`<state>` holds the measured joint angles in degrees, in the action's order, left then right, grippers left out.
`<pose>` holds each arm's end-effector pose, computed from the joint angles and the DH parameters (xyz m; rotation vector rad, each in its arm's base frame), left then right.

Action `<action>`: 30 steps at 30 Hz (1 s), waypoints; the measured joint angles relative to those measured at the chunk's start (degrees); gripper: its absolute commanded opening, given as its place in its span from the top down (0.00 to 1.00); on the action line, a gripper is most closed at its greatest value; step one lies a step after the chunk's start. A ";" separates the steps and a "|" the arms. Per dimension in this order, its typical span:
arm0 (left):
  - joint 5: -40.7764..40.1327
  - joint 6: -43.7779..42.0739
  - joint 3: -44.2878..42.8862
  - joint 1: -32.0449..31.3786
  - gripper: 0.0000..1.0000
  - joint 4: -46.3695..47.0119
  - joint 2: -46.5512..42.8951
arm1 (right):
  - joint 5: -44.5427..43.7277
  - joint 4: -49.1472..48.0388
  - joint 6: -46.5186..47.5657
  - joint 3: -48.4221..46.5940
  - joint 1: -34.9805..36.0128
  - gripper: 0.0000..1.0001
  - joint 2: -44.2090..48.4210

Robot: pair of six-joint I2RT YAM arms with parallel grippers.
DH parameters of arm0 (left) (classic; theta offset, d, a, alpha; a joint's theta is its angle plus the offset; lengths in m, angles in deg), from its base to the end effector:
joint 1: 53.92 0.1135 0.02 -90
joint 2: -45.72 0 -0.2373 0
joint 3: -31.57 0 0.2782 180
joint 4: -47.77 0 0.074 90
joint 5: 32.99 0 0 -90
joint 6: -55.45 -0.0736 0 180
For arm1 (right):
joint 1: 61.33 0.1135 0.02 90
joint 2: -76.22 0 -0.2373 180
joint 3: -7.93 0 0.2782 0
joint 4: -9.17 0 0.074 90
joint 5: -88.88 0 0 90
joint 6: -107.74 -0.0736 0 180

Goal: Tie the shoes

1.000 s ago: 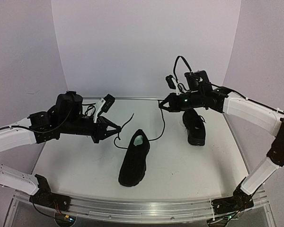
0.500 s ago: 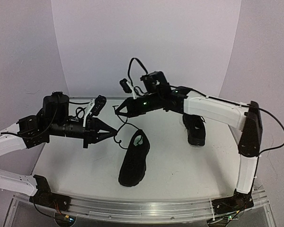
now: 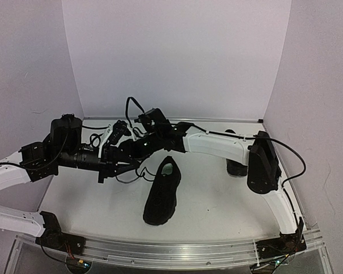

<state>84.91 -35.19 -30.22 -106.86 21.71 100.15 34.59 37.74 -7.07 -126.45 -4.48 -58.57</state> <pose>0.1470 -0.2518 0.2976 1.2045 1.6047 -1.0649 0.2825 0.5111 0.2151 -1.0549 2.0912 1.4474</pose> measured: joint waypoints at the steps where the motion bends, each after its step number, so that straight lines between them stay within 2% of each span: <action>1: 0.00 -0.02 0.00 0.00 1.00 0.00 0.04 | -0.07 -0.51 0.08 0.66 0.07 0.25 0.38; 5: -0.70 -0.67 0.00 0.00 1.00 -0.03 1.12 | -0.41 -0.51 0.65 8.12 -0.77 0.26 5.38; 11: -6.12 -2.32 -0.05 0.00 1.00 -1.84 5.27 | -2.49 0.39 4.75 23.17 -5.49 0.40 19.90; 14: -9.98 -3.83 -0.58 0.00 1.00 -4.12 7.70 | -4.51 2.89 9.57 26.84 -7.48 0.48 26.28; 19: -14.94 -5.39 -1.05 0.00 1.00 -7.27 10.36 | -7.53 10.44 17.14 23.94 -6.89 0.56 27.00; 30: -14.57 -7.28 1.79 -0.74 1.00 -12.86 3.18 | -15.80 24.69 27.86 9.91 -1.98 0.65 12.65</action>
<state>70.34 -42.47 -28.43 -107.60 8.85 103.33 18.79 62.43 20.79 -116.54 -6.46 -45.93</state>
